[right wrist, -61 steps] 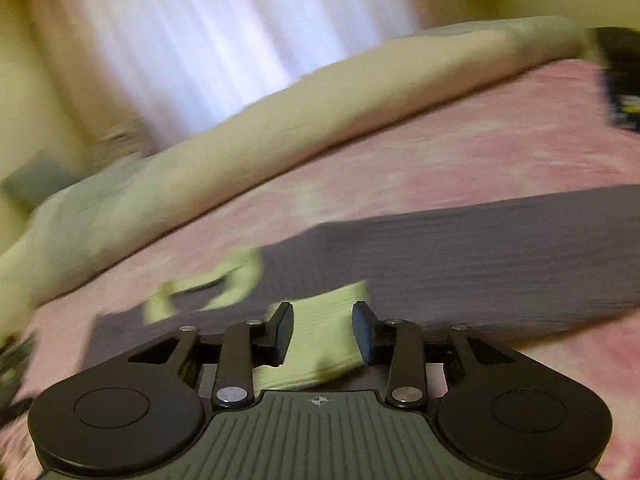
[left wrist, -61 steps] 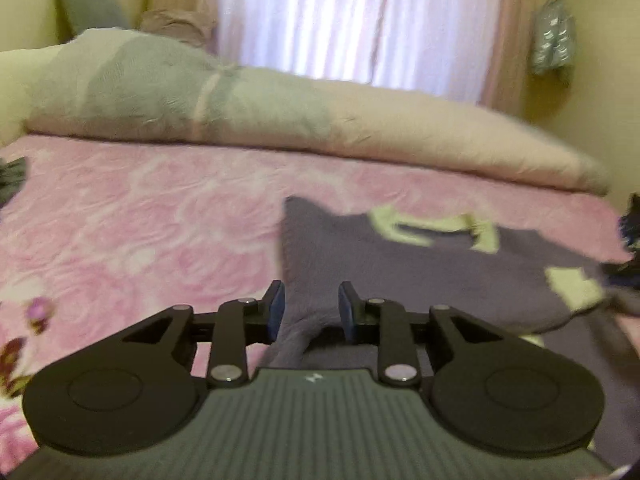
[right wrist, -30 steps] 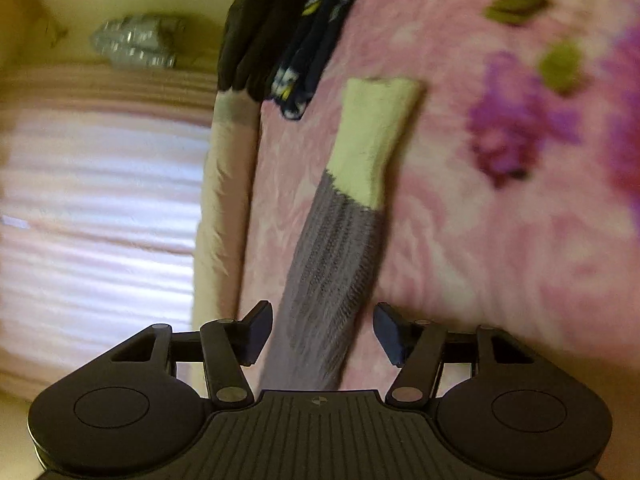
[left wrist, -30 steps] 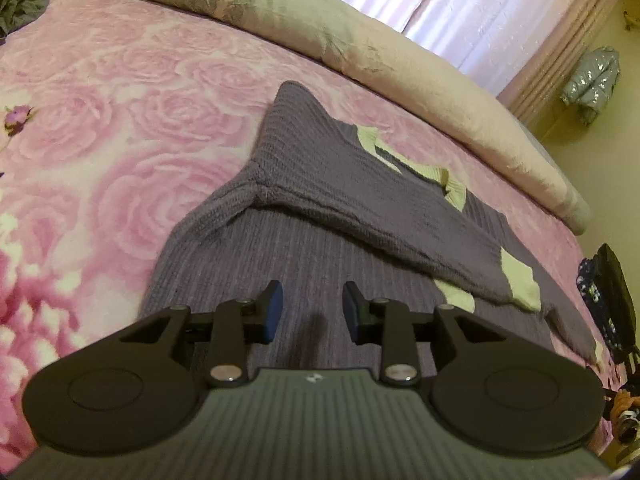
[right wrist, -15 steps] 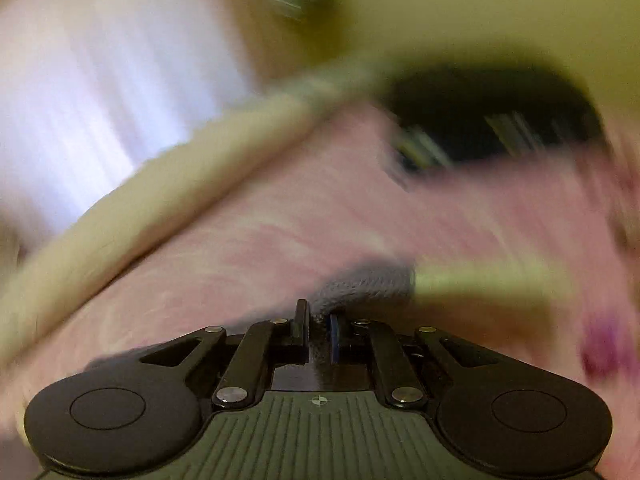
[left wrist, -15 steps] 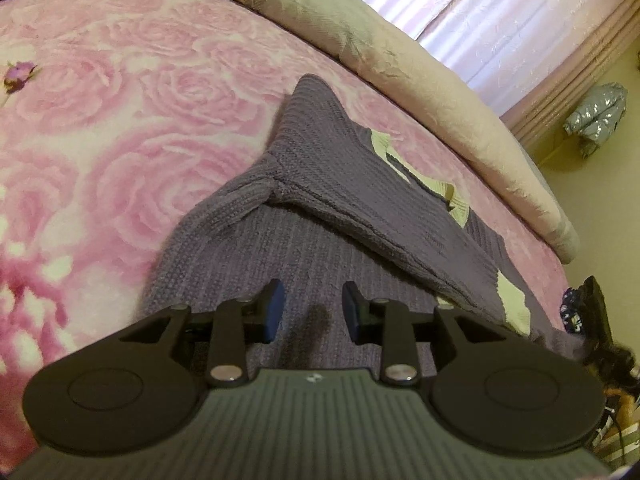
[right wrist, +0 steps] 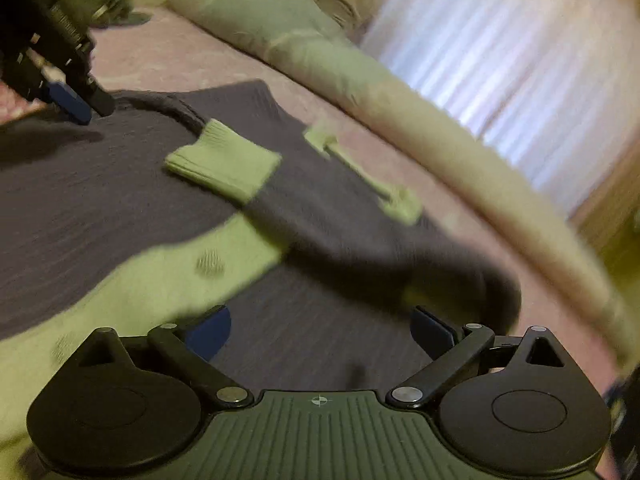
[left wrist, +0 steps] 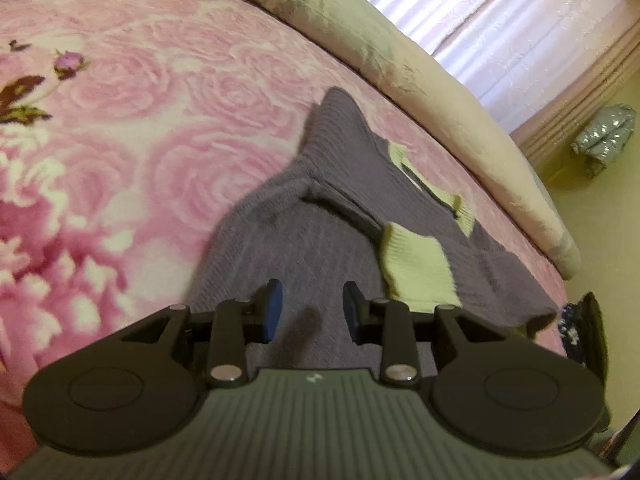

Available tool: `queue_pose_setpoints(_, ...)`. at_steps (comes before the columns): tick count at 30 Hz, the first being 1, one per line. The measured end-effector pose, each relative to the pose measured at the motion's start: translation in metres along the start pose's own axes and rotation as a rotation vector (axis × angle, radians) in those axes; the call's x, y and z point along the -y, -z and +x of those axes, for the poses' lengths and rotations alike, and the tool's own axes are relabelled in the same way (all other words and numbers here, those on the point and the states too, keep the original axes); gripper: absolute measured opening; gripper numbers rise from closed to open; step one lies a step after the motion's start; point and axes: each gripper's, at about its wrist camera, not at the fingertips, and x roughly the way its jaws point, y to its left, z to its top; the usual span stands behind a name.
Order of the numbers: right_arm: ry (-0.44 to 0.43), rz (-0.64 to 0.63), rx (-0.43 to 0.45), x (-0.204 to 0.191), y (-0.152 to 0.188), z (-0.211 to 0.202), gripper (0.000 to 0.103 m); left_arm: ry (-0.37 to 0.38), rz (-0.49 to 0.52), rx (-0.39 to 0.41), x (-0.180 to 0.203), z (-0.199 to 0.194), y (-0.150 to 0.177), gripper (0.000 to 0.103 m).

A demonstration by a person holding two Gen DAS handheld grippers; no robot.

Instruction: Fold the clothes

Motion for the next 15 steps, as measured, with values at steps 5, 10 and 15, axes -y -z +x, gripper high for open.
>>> queue_pose_setpoints(5, 0.162, 0.297, -0.066, 0.055, 0.04, -0.03, 0.098, 0.126, -0.09, -0.056, 0.018, 0.025, 0.002, 0.042)
queue_pose_setpoints(10, 0.217, 0.531, -0.114, 0.11, 0.067, -0.039, 0.098, 0.129, -0.123, -0.076, 0.035, 0.071, -0.003, 0.045)
queue_pose_setpoints(15, 0.248, 0.573, -0.084, 0.123, 0.066, -0.043, 0.098, 0.176, -0.052, -0.093, 0.054, 0.083, -0.017, 0.003)
